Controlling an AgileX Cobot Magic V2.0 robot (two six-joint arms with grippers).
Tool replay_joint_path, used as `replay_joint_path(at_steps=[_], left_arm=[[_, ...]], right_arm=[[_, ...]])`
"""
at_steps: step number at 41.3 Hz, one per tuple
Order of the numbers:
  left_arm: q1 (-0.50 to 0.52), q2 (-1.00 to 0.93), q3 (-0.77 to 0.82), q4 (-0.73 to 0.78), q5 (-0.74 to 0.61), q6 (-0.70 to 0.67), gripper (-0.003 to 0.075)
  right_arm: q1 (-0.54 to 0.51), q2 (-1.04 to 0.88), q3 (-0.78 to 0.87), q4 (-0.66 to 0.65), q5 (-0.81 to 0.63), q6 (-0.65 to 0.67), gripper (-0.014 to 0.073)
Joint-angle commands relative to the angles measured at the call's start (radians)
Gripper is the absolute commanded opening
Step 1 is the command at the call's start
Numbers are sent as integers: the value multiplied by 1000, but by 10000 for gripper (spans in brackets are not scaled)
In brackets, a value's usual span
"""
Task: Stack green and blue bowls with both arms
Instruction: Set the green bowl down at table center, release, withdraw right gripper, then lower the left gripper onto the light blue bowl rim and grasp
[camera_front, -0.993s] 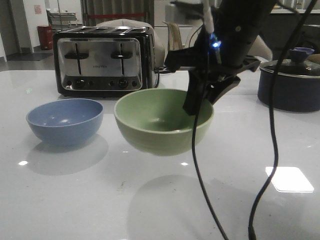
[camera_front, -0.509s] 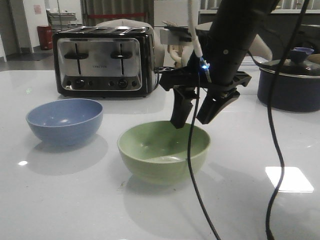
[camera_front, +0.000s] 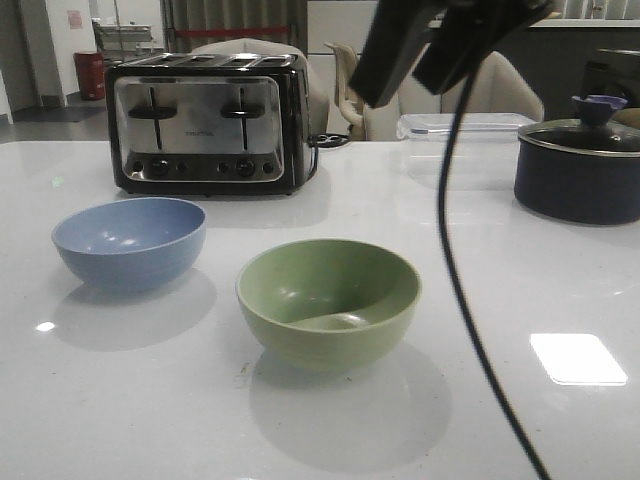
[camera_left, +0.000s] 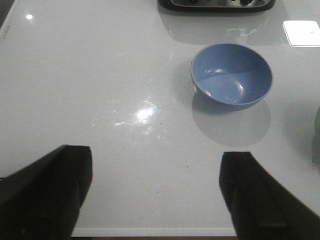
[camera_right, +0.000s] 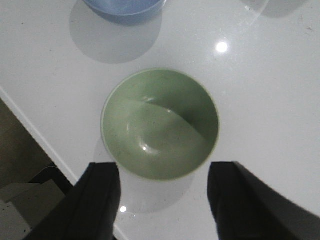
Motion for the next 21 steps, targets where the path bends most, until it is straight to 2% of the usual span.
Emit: replay_joint_path(at_steps=[1, 13, 21], left_arm=[[-2, 8, -32, -8, -72, 0, 580], [-2, 38, -32, -21, -90, 25, 580], [-45, 140, -38, -60, -145, 81, 580]], right_arm=[[0, -153, 59, -23, -36, 24, 496], [-1, -431, 299, -59, -45, 91, 496], [-1, -529, 370, -59, -40, 91, 496]])
